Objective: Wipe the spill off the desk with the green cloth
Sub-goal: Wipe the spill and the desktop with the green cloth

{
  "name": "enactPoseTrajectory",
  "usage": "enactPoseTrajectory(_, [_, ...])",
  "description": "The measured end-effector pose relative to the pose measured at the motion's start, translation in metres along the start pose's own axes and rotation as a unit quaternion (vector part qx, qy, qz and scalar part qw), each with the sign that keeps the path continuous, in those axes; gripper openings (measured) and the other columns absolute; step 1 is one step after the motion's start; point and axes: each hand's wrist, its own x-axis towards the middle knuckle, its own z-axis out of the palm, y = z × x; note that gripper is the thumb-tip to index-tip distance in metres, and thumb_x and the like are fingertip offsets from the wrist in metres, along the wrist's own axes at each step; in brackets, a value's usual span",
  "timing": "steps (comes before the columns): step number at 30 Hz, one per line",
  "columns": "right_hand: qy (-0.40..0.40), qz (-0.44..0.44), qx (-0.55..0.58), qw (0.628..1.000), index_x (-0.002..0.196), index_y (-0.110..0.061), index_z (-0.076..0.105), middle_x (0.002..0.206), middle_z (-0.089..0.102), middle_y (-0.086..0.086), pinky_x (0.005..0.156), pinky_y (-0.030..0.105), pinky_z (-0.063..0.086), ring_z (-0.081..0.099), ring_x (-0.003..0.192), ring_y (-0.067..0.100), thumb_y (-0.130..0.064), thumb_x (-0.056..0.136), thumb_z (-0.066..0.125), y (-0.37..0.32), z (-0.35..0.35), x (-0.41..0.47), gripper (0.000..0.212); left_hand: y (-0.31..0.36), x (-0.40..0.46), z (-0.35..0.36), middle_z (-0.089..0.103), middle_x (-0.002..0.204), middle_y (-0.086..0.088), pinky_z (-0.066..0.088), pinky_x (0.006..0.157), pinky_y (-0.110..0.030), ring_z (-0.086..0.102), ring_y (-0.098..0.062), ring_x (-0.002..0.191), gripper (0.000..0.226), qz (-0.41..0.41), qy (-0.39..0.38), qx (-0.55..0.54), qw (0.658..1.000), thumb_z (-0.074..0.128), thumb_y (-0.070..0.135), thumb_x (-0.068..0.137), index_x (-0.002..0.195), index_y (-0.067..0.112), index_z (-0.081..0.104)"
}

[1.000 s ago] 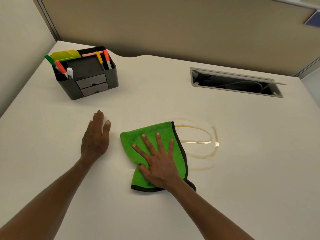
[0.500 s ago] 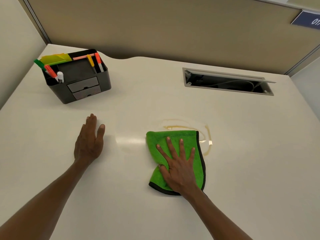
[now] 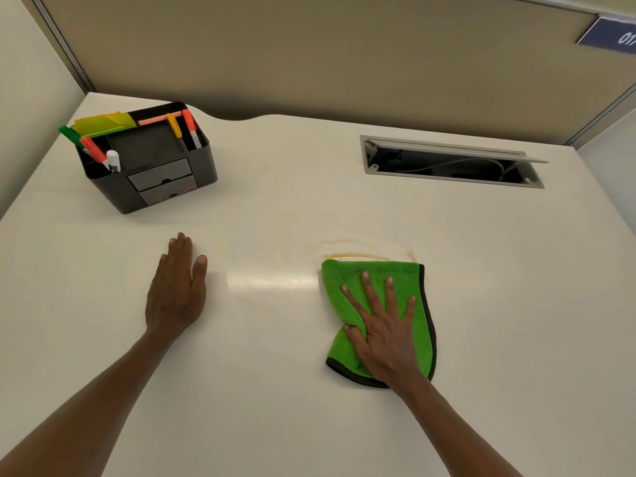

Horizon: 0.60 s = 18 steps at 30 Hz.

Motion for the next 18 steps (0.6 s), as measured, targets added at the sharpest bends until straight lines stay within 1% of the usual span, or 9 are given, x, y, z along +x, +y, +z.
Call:
enactPoseTrajectory(9, [0.011,0.039,0.034,0.999,0.147,-0.062,-0.002,0.165,-0.015,-0.014,0.117,0.066,-0.007,-0.018,0.152,0.027,-0.059,0.092,0.024,0.027,-0.007,0.014,0.061,-0.001,-0.001,0.001,0.010,0.165,0.005,0.003,0.123,-0.027,0.004,-0.003,0.151,0.067,0.001,-0.001,0.004,1.000,0.015,0.051,0.100,0.156,0.015,0.014])
enactPoseTrajectory(14, [0.028,0.065,0.103,0.992,0.141,-0.069,0.000,0.164,-0.013,-0.016,0.117,0.064,-0.011,-0.017,0.152,0.024,-0.060,0.091,0.020,0.045,-0.016,0.039,0.054,0.000,0.000,0.001,0.012,0.165,0.005,0.003,0.123,-0.027,0.004,-0.002,0.150,0.071,-0.001,0.003,0.003,1.000,0.013,0.055,0.098,0.156,0.015,0.016])
enactPoseTrajectory(18, [0.026,0.063,0.105,0.992,0.142,-0.065,0.004,0.164,-0.012,-0.016,0.117,0.062,-0.012,-0.017,0.152,0.022,-0.063,0.091,0.018,0.055,-0.019,0.062,0.053,0.001,0.000,0.001,0.011,0.165,0.005,0.003,0.123,-0.027,0.004,-0.002,0.151,0.071,0.001,0.004,0.008,1.000,0.013,0.056,0.097,0.156,0.015,0.015])
